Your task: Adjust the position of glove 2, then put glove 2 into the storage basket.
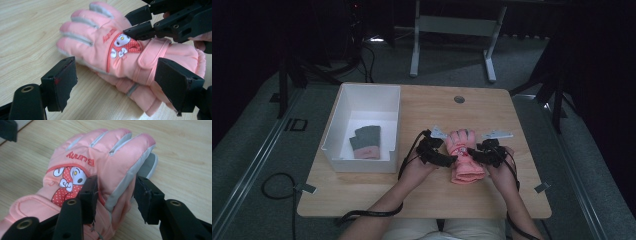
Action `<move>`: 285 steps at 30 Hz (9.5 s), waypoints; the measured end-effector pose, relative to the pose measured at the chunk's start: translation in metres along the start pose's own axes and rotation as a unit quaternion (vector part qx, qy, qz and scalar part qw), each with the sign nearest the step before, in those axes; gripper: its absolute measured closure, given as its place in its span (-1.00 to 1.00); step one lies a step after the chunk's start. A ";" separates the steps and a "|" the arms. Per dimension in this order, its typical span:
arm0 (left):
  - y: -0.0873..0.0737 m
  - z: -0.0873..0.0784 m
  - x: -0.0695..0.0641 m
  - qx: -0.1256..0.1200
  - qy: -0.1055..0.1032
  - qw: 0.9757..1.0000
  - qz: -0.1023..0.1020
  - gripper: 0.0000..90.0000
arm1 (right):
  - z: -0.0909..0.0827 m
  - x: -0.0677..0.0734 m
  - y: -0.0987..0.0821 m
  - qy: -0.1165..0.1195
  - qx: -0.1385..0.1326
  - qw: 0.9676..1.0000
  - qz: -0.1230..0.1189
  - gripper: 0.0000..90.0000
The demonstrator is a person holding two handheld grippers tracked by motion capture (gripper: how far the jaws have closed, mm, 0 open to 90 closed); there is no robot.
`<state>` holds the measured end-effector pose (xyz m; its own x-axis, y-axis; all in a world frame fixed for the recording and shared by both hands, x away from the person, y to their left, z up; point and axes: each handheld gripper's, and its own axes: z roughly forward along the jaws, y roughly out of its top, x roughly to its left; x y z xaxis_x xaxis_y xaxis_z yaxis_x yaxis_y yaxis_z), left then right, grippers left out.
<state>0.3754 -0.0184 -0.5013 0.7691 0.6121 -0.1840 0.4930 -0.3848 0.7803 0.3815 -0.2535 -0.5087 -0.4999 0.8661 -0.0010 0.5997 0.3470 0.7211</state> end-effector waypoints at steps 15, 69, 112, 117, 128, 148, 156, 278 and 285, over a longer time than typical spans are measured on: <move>-0.010 0.055 0.033 0.066 -0.048 0.991 -0.110 -0.44 | 0.024 -0.025 -0.008 0.089 0.037 0.994 0.044 -0.01; 0.082 -0.128 0.041 -0.003 -0.027 1.000 -0.003 0.72 | -0.063 0.068 0.121 0.118 -0.108 0.987 -0.022 0.51; -0.013 -0.251 0.168 0.002 0.081 0.989 -0.125 0.73 | 0.063 0.229 0.225 0.207 -0.051 0.972 -0.095 0.51; -0.025 -0.232 0.177 0.016 0.080 0.986 -0.144 0.73 | 0.085 0.226 0.215 0.201 -0.024 0.976 -0.086 0.52; -0.033 -0.208 0.179 0.084 0.108 0.978 -0.155 0.72 | 0.109 0.229 0.200 0.186 0.026 0.978 -0.090 0.53; -0.029 -0.178 0.184 0.219 0.196 0.940 -0.172 0.13 | 0.120 0.245 0.208 0.138 0.093 0.979 -0.119 0.26; -0.025 -0.186 0.178 0.190 0.260 0.935 -0.148 -0.09 | 0.091 0.221 0.216 0.161 0.051 0.981 -0.093 0.17; -0.090 -0.028 -0.020 0.031 0.011 0.995 0.094 -0.98 | 0.007 -0.016 -0.046 0.097 -0.048 0.992 -0.062 -0.68; -0.096 -0.029 -0.016 0.024 0.019 0.996 0.084 -0.98 | 0.002 -0.023 -0.056 0.085 -0.055 0.993 -0.053 -0.68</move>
<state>0.3044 0.0290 -0.5560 0.8268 0.5618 -0.0295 0.3780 -0.5159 0.7688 0.3607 -0.2923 -0.5500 -0.6606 0.7502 0.0285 0.4702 0.3837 0.7948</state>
